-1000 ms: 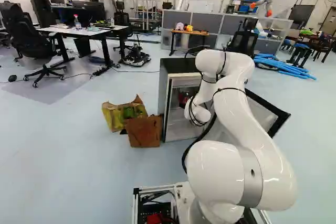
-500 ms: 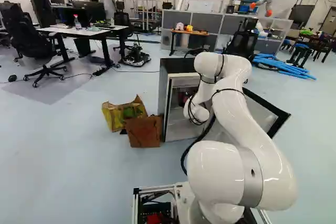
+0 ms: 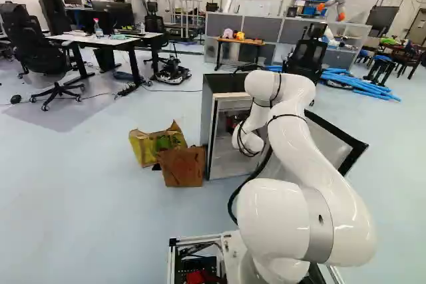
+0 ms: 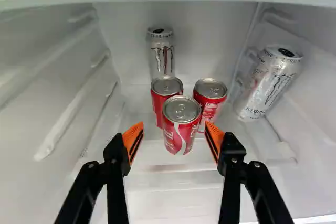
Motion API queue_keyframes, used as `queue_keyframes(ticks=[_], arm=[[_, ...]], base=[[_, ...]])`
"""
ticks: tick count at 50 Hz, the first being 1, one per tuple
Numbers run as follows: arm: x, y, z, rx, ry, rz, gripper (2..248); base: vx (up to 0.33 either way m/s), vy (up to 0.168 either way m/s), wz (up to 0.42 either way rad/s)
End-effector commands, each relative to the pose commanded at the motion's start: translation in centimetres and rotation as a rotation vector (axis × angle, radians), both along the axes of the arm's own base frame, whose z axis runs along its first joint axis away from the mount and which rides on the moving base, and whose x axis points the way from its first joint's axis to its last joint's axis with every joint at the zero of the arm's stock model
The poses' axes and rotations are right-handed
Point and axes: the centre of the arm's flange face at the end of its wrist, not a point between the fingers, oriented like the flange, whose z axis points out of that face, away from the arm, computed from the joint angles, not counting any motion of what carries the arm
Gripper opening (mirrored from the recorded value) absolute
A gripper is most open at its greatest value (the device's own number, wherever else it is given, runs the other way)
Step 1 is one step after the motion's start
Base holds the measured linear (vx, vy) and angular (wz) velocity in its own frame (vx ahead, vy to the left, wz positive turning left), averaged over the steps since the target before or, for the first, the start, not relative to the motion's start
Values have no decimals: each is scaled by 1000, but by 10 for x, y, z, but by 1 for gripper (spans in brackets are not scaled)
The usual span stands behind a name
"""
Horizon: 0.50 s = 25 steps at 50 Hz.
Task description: Grab a drink from the fridge
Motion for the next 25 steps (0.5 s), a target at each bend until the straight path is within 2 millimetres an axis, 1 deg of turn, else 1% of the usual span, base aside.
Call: queue_keyframes(ticks=[15, 25], arm=[[13, -4, -4, -7, -23, 0, 173], [13, -4, -5, -7, -24, 0, 173]], base=[[0, 0, 0], [0, 0, 0]])
